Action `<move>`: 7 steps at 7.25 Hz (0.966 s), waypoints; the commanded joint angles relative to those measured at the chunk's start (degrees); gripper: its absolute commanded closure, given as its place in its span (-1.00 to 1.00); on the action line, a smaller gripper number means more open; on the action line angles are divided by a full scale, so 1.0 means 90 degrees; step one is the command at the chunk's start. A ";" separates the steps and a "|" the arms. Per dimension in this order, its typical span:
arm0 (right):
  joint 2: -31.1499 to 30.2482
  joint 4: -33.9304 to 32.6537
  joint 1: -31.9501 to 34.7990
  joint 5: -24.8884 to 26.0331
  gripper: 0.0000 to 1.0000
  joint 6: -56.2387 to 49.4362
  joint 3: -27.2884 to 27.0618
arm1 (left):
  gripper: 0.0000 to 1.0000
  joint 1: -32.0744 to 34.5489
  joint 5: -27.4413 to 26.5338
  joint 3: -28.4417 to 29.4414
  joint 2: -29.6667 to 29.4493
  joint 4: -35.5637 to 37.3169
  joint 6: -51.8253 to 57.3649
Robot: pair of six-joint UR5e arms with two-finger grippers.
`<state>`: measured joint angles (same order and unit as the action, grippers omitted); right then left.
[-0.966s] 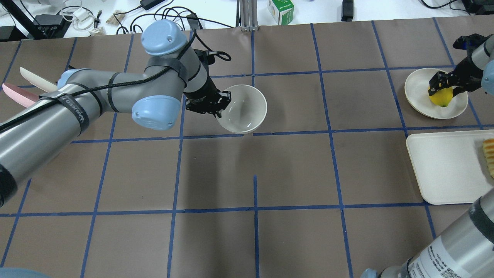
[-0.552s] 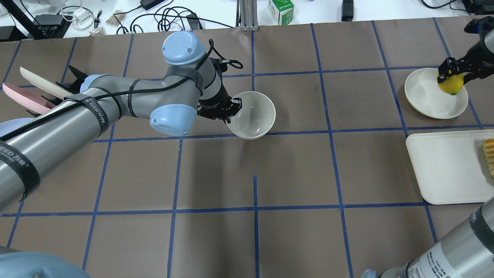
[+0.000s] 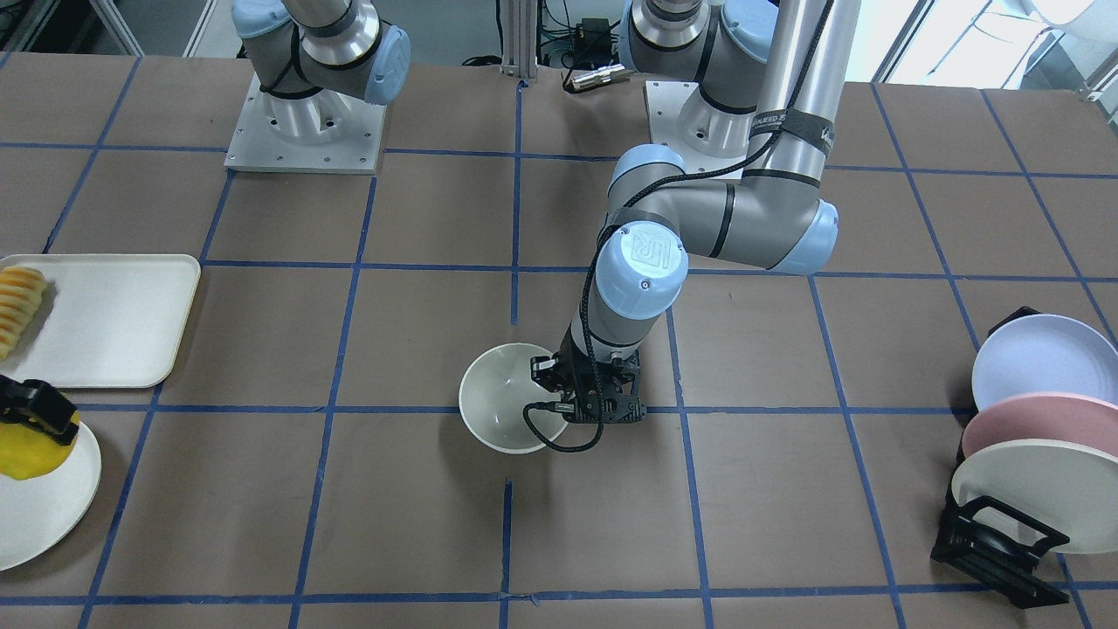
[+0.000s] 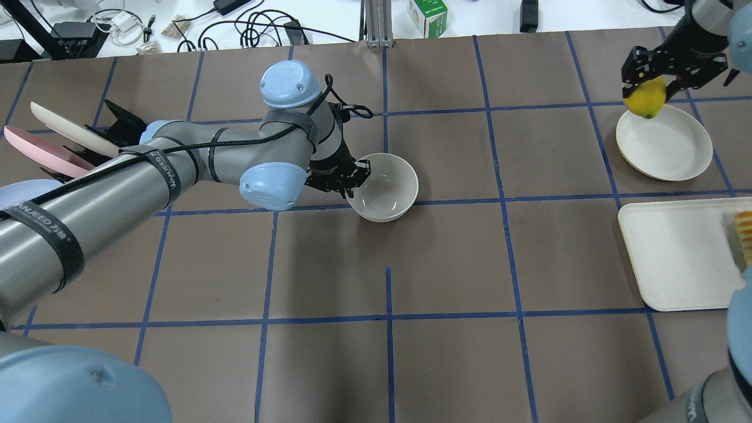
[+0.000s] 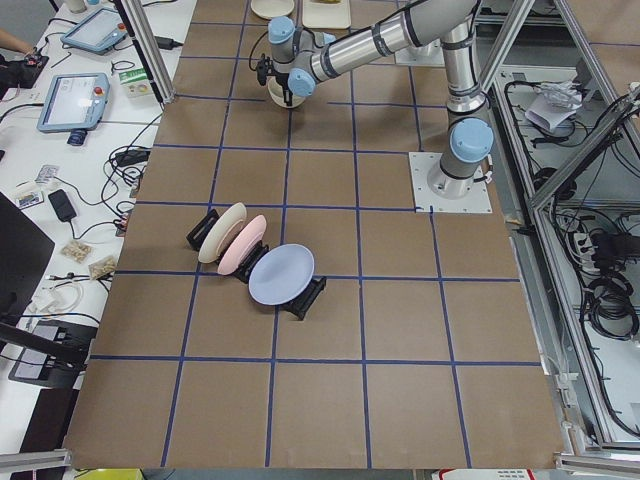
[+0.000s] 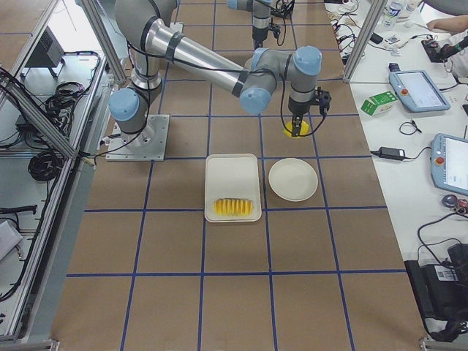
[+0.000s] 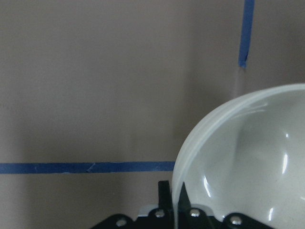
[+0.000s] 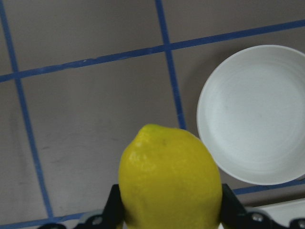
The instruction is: Place bowl and put lemon in it
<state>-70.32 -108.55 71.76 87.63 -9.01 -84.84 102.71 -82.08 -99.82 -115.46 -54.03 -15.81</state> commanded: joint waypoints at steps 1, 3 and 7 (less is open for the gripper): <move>-0.0222 0.0409 0.1134 0.0068 1.00 0.1035 0.0013 | -1.00 -0.0025 -0.0001 0.0094 0.0171 -0.0177 0.0000; -0.0263 0.0430 0.1828 0.0010 1.00 0.1742 0.0003 | -1.00 -0.0035 -0.0001 0.0734 0.0949 -0.1886 -0.0001; -0.0146 0.0421 0.3206 -0.0058 1.00 0.2805 -0.0143 | -1.00 -0.0025 -0.0206 0.1570 0.2271 -0.3889 0.0126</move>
<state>-72.08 -104.70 97.46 87.32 13.31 -85.69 102.54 -83.36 -85.99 -97.82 -87.24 -14.90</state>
